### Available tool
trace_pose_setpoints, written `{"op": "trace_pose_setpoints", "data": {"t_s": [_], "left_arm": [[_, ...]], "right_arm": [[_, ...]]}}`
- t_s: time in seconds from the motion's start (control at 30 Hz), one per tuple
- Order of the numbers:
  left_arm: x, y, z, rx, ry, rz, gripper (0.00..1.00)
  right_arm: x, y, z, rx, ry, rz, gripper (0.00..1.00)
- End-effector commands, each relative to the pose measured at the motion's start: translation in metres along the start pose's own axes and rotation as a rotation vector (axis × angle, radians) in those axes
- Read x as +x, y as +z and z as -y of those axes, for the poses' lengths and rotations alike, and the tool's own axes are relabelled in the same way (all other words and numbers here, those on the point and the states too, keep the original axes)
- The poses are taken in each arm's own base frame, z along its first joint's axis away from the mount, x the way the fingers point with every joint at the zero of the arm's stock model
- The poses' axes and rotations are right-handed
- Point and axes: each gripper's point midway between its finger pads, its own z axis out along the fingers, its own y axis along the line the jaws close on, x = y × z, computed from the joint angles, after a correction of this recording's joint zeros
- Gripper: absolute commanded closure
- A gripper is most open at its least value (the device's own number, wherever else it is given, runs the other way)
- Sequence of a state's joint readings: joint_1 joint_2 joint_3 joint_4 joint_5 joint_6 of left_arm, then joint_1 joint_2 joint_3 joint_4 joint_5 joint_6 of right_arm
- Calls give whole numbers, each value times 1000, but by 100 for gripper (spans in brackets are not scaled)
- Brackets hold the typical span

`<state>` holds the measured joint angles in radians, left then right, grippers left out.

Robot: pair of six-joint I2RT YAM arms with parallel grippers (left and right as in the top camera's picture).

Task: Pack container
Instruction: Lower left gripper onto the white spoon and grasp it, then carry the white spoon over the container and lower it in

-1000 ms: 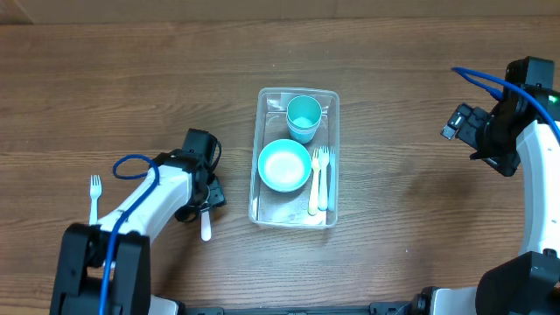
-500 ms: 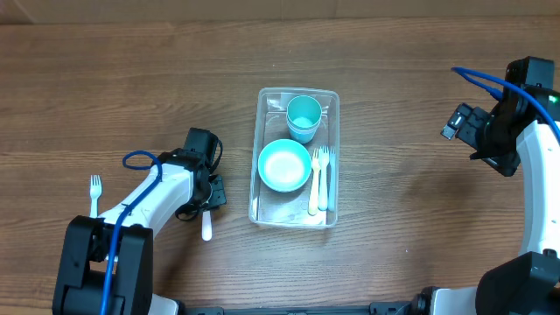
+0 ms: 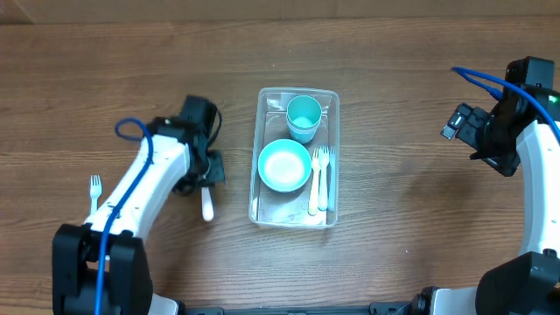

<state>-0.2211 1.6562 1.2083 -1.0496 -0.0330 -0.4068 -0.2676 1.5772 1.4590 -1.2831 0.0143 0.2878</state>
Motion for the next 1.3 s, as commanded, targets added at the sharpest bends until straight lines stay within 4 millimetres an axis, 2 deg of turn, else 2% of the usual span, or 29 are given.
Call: {"op": "trace_pose_setpoints", "data": {"t_s": [0.0, 0.1, 0.23, 0.33, 0.4, 0.6, 0.73, 0.93, 1.03, 1.1, 1.27], "left_arm": [[-32, -53, 15, 40, 38, 107, 96], [-40, -92, 39, 84, 82, 169, 96], [-30, -127, 97, 199, 136, 228, 94], [-16, -137, 143, 274, 183, 270, 93], [-7, -142, 164, 312, 203, 288, 92], [10, -151, 205, 389, 230, 328, 92], [16, -140, 226, 399, 259, 318, 92], [17, -87, 249, 359, 269, 222, 93], [19, -64, 254, 339, 274, 177, 94], [19, -58, 255, 331, 276, 168, 95], [21, -60, 259, 358, 287, 159, 96]], "right_arm": [[-6, -15, -2, -19, 0, 50, 0], [-6, -15, -2, -19, 0, 50, 0], [-6, -15, -2, -19, 0, 50, 0], [-6, -15, -2, -19, 0, 50, 0], [-6, -15, -2, -19, 0, 49, 0], [-6, -15, -2, -19, 0, 50, 0], [-6, -15, -2, -19, 0, 50, 0], [-6, -15, -2, -19, 0, 50, 0], [-6, -15, -2, -19, 0, 50, 0], [-6, -15, -2, -19, 0, 50, 0], [-6, -15, -2, -19, 0, 50, 0]]}}
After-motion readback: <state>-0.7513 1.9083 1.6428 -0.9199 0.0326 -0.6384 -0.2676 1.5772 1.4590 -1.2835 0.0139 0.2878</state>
